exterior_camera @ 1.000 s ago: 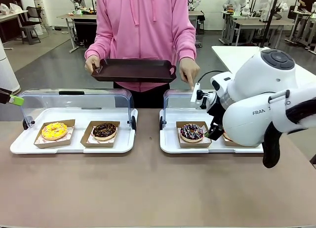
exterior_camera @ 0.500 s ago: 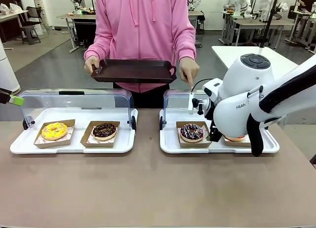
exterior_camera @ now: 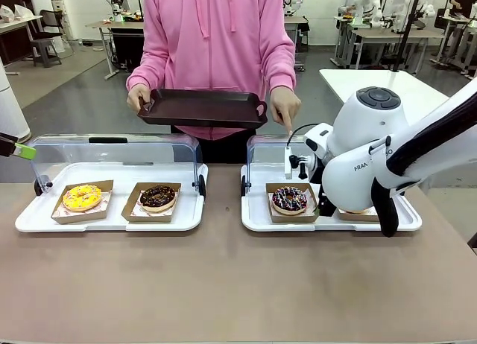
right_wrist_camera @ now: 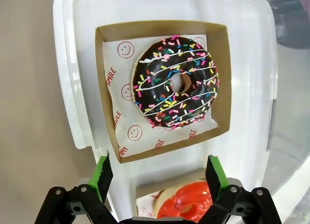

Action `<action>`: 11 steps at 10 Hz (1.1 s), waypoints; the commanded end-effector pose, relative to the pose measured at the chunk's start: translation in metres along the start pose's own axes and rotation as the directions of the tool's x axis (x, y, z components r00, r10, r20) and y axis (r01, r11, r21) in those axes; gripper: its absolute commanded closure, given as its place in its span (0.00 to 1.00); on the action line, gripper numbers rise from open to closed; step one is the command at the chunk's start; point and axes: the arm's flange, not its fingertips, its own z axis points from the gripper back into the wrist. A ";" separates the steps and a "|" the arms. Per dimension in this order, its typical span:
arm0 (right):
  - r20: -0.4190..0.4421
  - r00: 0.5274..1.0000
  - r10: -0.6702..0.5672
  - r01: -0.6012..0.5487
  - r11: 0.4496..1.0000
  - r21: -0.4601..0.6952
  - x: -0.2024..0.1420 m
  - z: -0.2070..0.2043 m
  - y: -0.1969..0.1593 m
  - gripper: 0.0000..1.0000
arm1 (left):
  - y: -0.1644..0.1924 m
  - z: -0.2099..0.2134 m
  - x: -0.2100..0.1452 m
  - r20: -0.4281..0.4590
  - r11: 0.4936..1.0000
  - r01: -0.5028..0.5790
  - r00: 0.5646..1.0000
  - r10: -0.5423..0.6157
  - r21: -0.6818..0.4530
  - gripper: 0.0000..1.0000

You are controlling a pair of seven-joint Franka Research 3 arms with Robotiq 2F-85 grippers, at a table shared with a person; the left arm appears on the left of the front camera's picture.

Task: Provide the desired donut to the person.
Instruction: Pick up and lift the Paper togo box containing the Donut pointed at by the person.

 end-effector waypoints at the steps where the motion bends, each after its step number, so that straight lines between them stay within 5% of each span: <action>1: -0.006 1.000 0.031 -0.031 0.999 -0.012 0.003 -0.009 -0.005 0.00 | 0.001 -0.001 0.000 0.011 1.000 -0.003 1.000 0.003 -0.011 0.00; 9: -0.020 0.996 0.085 -0.085 0.996 -0.029 0.011 -0.023 -0.004 0.00 | 0.001 -0.001 0.000 0.011 1.000 -0.003 1.000 0.003 -0.011 0.00; 10: -0.020 0.996 0.087 -0.087 0.996 -0.021 0.011 -0.024 -0.004 0.46 | 0.001 -0.001 0.000 0.011 1.000 -0.003 1.000 0.003 -0.011 0.00; 11: -0.023 0.996 0.090 -0.090 0.996 -0.014 0.011 -0.024 -0.004 0.54 | 0.001 -0.001 0.000 0.011 1.000 -0.003 1.000 0.003 -0.011 0.00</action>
